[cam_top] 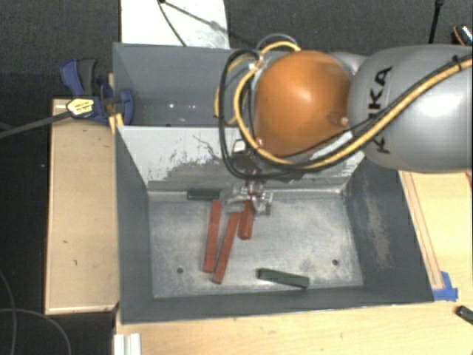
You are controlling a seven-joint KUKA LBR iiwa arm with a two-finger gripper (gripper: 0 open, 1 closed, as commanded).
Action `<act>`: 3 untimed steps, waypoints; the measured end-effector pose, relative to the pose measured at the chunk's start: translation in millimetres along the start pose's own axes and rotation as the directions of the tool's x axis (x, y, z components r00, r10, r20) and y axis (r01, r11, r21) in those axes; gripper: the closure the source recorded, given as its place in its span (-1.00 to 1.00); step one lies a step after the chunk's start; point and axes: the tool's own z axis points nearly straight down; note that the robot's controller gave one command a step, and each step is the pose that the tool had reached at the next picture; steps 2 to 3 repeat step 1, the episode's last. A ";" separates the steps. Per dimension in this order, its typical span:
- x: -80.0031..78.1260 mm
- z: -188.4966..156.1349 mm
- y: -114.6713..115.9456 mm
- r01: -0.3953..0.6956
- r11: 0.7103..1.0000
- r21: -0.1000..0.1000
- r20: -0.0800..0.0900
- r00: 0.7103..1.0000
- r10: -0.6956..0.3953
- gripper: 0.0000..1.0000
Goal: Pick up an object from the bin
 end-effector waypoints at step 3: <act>-5.0 -63.9 -10.3 0.498 0.867 -0.002 0.000 0.867 -0.498 1.00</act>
Offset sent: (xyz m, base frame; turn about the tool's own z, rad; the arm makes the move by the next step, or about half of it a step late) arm 0.0096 0.0008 0.0620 -0.5222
